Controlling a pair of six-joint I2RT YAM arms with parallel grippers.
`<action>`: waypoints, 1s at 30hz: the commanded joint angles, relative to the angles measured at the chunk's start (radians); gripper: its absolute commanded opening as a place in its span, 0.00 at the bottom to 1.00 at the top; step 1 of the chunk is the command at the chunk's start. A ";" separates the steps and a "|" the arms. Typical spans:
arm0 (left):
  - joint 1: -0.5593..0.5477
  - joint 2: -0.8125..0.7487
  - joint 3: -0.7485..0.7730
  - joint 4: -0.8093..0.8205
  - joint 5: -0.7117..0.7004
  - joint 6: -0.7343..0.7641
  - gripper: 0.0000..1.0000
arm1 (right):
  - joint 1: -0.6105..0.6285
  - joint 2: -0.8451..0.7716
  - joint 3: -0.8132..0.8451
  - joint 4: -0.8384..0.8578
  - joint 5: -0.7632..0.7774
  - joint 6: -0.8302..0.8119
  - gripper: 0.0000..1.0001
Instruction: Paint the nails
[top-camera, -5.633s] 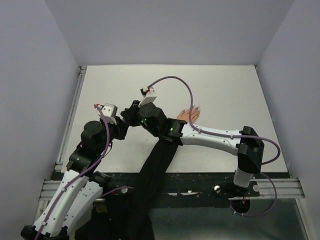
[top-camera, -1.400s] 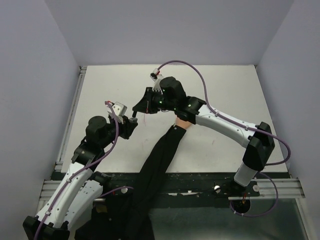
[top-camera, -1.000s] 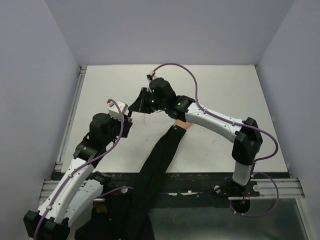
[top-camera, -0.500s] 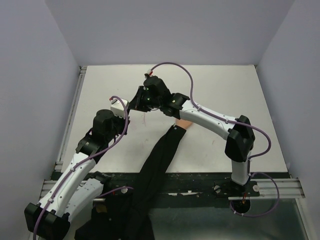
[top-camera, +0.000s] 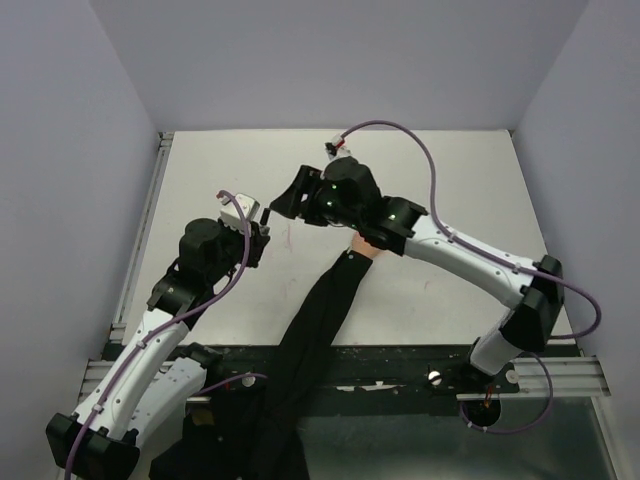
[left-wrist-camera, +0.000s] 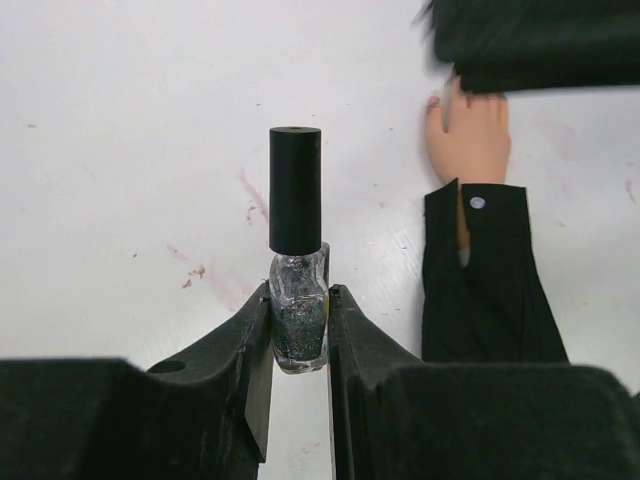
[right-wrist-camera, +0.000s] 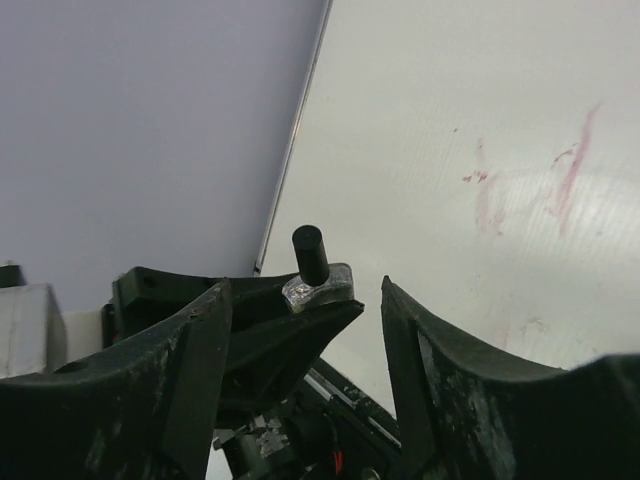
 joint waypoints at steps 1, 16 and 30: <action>-0.003 -0.012 0.031 0.050 0.201 -0.022 0.00 | -0.041 -0.198 -0.118 0.033 0.150 -0.077 0.69; 0.006 0.045 0.123 0.105 0.861 -0.264 0.00 | -0.053 -0.482 -0.059 -0.234 -0.196 -0.607 0.73; 0.026 0.074 0.115 0.246 1.068 -0.445 0.00 | -0.053 -0.356 0.072 -0.401 -0.506 -0.691 0.64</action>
